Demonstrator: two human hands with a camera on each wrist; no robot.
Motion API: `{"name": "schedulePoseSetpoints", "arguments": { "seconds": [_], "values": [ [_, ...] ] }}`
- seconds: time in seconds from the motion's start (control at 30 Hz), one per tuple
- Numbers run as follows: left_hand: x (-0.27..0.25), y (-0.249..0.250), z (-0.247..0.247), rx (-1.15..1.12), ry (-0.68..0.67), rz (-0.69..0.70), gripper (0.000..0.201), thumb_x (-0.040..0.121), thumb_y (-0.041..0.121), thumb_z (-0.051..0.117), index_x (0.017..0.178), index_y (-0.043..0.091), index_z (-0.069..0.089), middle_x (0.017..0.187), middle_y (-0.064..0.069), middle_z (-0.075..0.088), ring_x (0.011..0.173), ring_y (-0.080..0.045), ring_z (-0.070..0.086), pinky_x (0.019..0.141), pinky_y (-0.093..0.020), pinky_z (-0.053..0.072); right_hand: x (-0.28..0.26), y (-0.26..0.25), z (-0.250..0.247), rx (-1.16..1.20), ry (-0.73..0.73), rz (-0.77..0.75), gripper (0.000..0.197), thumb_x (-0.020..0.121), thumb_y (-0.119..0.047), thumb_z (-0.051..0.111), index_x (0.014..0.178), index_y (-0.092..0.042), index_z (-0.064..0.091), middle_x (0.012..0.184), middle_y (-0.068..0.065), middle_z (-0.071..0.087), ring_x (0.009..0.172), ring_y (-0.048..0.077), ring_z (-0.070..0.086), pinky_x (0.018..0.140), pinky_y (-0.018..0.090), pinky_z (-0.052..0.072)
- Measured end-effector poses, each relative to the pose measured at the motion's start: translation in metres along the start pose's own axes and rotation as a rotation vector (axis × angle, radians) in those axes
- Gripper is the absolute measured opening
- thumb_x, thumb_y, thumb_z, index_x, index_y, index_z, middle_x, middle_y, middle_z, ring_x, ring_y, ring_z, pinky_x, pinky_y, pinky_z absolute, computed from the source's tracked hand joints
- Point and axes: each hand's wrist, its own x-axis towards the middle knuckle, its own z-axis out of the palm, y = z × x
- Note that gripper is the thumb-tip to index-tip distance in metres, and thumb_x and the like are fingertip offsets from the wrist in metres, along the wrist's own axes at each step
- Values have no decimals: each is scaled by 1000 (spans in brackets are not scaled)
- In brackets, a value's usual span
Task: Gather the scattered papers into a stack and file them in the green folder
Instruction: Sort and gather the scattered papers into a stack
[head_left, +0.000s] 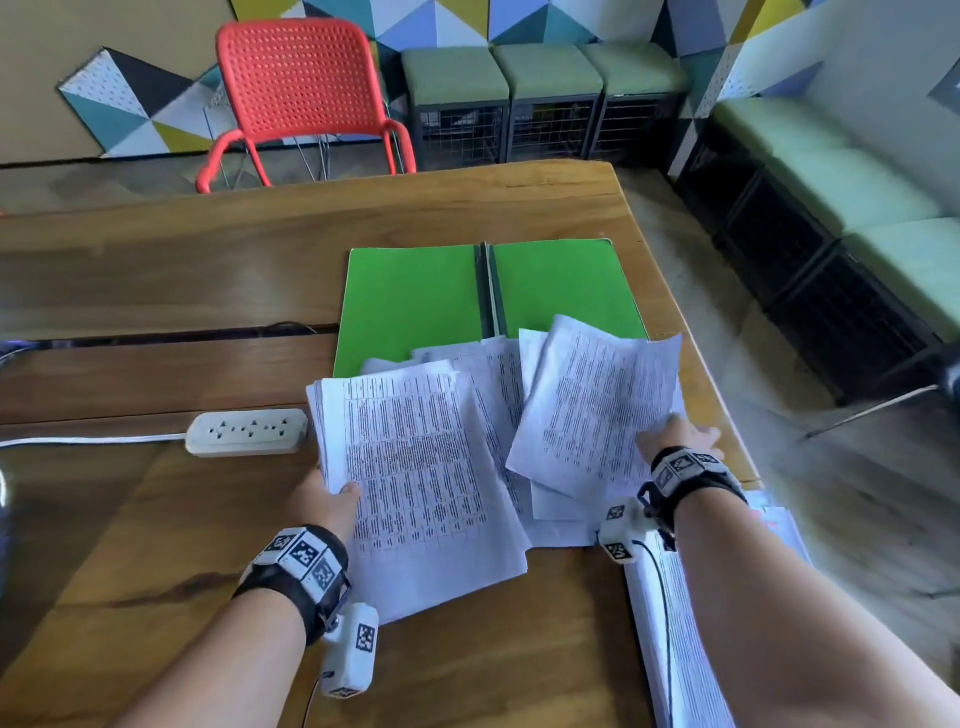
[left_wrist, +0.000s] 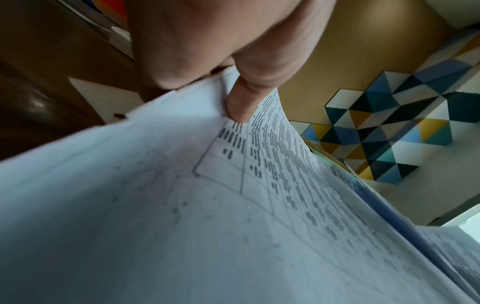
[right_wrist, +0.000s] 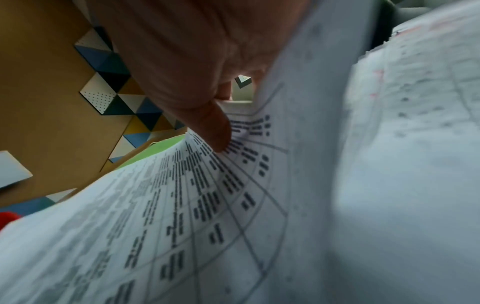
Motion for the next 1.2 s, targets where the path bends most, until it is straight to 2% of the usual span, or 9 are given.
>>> {"name": "schedulePoseSetpoints", "arguments": {
  "seconds": [0.2, 0.4, 0.53, 0.67, 0.77, 0.87, 1.03, 1.13, 1.2],
  "values": [
    [6, -3, 4, 46, 60, 18, 28, 81, 16, 67, 104, 0, 66, 118, -18, 62, 97, -38, 65, 91, -44, 54, -7, -12, 10, 152, 29, -173, 12, 78, -18, 51, 89, -15, 50, 100, 14, 61, 91, 34, 59, 85, 41, 51],
    [2, -13, -5, 139, 6, 1, 26, 86, 24, 63, 105, 6, 64, 109, -16, 68, 100, -38, 64, 86, -42, 55, -60, -32, 21, 388, 195, -559, 11, 90, -4, 48, 94, -8, 57, 88, 3, 55, 72, 20, 48, 58, 21, 36],
    [0, -28, -20, 38, 8, -8, 26, 89, 17, 59, 109, 1, 60, 111, -18, 65, 98, -39, 63, 79, -37, 51, -89, -43, 23, 505, 426, -824, 19, 81, 7, 55, 85, -9, 64, 84, 8, 62, 67, 27, 55, 62, 30, 42],
    [-7, -40, -38, -115, 32, -15, 27, 93, 12, 56, 118, 3, 55, 118, -18, 64, 105, -38, 62, 86, -40, 47, -112, -58, 4, 526, 584, -886, 18, 81, -4, 54, 88, -16, 67, 87, 5, 67, 79, 30, 62, 81, 34, 35],
    [-15, -51, -53, -146, 42, -3, 30, 92, 11, 55, 122, 7, 53, 119, -15, 64, 107, -36, 61, 88, -38, 45, -139, -67, -15, 619, 701, -988, 22, 83, -4, 58, 98, -21, 59, 88, 5, 67, 83, 22, 56, 82, 31, 32],
    [-23, -65, -65, -114, 26, -38, 24, 91, 17, 58, 113, 8, 54, 110, -13, 63, 92, -31, 58, 82, -36, 45, -177, -75, -22, 738, 735, -1184, 49, 80, 6, 64, 115, -22, 45, 93, 11, 72, 86, 15, 47, 79, 32, 40],
    [-28, -92, -79, -125, 13, -145, 24, 87, 27, 64, 101, 13, 51, 101, -9, 60, 87, -28, 55, 84, -39, 47, -226, -86, 3, 785, 410, -1351, 46, 85, 2, 56, 124, -20, 49, 103, 12, 66, 88, 22, 58, 69, 37, 47],
    [-18, -116, -86, -244, -46, -193, 32, 83, 35, 69, 102, 17, 52, 113, -9, 63, 99, -30, 59, 93, -45, 47, -230, -92, 36, 816, 43, -1054, 45, 85, -2, 58, 127, -18, 51, 100, 2, 65, 79, 16, 57, 69, 29, 46],
    [-7, -136, -89, -434, -99, -268, 58, 70, 68, 66, 108, 24, 60, 121, -7, 66, 106, -33, 63, 95, -53, 47, -224, -90, 67, 699, -175, -818, 50, 87, -8, 56, 134, -22, 46, 96, 2, 64, 70, 18, 55, 65, 28, 43]
  ]
}}
